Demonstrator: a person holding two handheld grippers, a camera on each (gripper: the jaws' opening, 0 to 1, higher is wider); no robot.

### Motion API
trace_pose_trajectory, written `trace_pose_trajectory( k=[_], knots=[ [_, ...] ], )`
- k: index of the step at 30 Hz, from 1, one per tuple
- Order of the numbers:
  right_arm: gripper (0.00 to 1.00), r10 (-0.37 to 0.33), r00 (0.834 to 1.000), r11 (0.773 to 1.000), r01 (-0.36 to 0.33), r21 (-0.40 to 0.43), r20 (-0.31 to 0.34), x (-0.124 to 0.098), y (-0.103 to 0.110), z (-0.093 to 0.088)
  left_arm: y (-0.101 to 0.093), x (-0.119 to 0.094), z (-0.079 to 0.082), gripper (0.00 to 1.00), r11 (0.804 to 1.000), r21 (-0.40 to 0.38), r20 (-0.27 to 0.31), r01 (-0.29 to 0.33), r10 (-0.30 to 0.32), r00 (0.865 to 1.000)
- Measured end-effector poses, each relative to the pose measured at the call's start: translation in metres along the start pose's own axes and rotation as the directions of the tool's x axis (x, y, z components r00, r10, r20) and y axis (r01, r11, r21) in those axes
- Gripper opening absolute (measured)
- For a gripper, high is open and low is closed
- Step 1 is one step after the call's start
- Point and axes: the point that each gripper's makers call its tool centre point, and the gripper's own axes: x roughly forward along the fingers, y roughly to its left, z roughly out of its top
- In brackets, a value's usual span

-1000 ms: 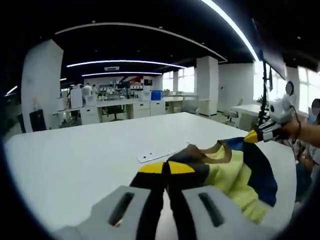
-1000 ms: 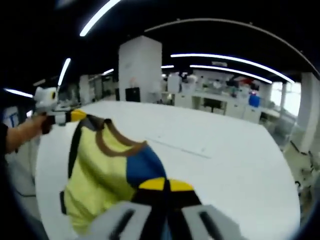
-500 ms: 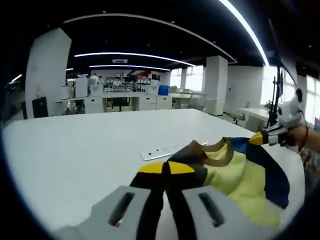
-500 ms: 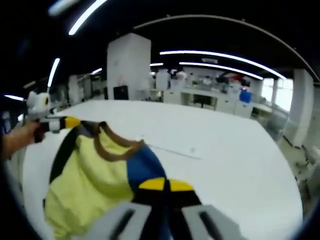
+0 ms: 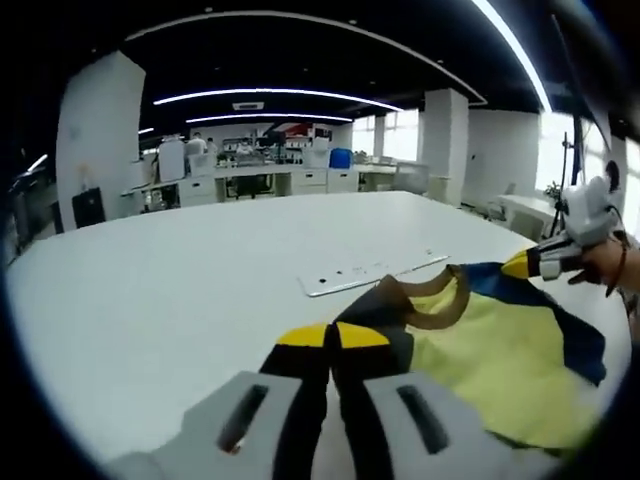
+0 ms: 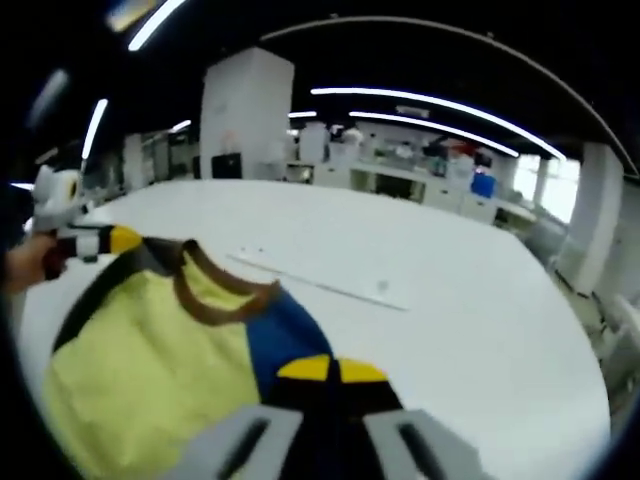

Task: Fold the garment on the visible template until the final outline fits inside the template.

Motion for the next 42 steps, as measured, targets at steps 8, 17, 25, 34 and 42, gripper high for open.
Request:
trace_pose_trajectory(
  k=[8, 17, 25, 34, 42],
  knots=[
    [0.0, 0.001, 0.999, 1.0, -0.001, 0.001, -0.047, 0.019, -0.005, -0.009, 0.005, 0.014, -0.021, 0.0, 1.0, -0.013, -0.057, -0.005, 0.004, 0.998],
    [0.0, -0.005, 0.996, 1.0, 0.006, 0.004, -0.089, 0.022, -0.006, -0.02, 0.014, 0.017, -0.035, 0.0, 0.994, 0.091, -0.119, -0.054, 0.065, 0.991],
    [0.37, -0.001, 0.993, 0.999, 0.007, 0.044, -0.117, 0.001, -0.004, -0.028, 0.003, 0.004, -0.024, 0.24, 1.0, 0.011, -0.081, 0.006, -0.005, 0.997],
    [0.59, 0.055, 0.992, 0.995, -0.046, 0.083, -0.113, -0.03, 0.011, -0.038, -0.008, -0.026, -0.023, 0.43, 0.999, 0.011, -0.07, 0.041, -0.041, 0.997],
    [0.81, 0.084, 0.991, 0.991, -0.073, 0.109, -0.1, -0.062, 0.025, -0.032, -0.023, -0.054, -0.033, 0.6, 0.994, 0.049, -0.091, 0.101, -0.097, 0.991]
  ],
)
